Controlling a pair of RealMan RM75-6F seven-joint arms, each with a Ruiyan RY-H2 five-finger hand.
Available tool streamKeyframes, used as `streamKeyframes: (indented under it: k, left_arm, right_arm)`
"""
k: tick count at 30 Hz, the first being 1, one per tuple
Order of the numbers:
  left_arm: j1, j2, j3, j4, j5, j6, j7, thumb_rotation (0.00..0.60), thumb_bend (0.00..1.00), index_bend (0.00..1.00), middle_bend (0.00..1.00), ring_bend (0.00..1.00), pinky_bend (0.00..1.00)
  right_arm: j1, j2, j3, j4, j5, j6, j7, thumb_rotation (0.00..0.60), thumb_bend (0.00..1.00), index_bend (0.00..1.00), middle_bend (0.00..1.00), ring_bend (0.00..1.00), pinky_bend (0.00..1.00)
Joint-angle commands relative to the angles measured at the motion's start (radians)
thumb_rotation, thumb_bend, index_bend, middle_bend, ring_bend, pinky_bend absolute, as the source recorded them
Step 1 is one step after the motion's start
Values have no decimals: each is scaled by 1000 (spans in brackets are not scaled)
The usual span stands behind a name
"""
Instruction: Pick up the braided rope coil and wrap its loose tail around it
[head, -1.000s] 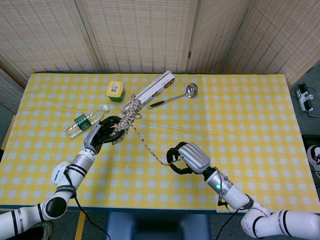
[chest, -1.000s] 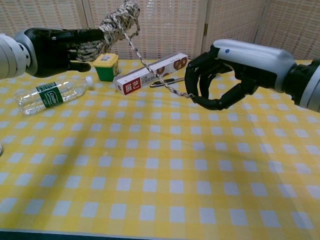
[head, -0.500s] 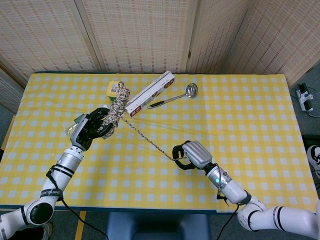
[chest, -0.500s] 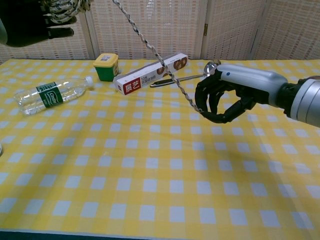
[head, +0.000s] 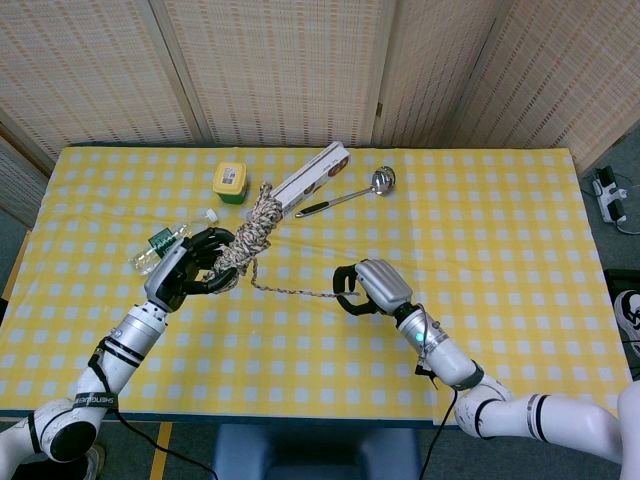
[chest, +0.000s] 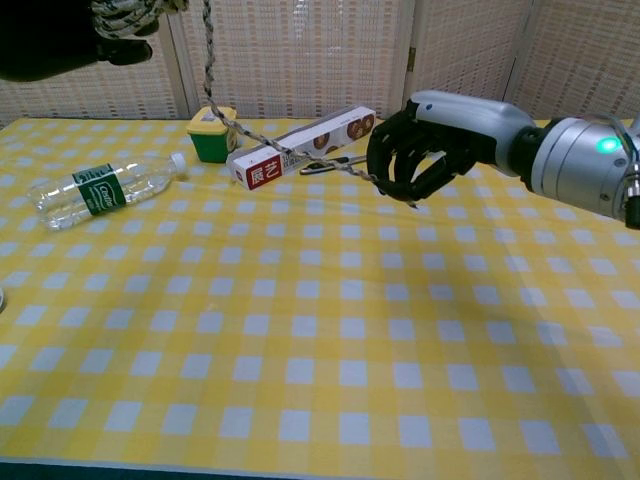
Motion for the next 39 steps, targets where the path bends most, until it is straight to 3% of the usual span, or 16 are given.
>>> streamKeyframes:
  k: [1,6,11,24,29,39]
  left_arm:
    - [-14,19,62,13,118,20,-47,600,665,720,731,693,794]
    - [-40,15,147,43,240,67,-34,600,665,720,731,693,794]
    - [-66,-10,216,79,309,132,61,600,665,719,731,693,794]
    - [-135,-61,323,99,312,167,380,600,665,719,731,697,794]
    - [-161,-72,337,83,230,127,507,600,664,720,731,700,794]
    - [-203,-147,319,83,-90,108,787,600,664,720,731,704,794]
  right_arm:
    - [32,-6,59,-18,69,-3,-24,600,515,758,562,523,381]
    - [67,-1,135,-57,161,0,-29,600,516,758,562,533,388]
    - [81,12,175,-104,198,14,-24,600,517,758,563,535,408]
    - [65,53,202,-196,190,44,40,600,537,758,567,530,429]
    - [51,68,183,-241,134,44,74,600,536,758,567,530,429]
    - [26,89,115,-347,-11,67,83,600,537,758,567,528,429]
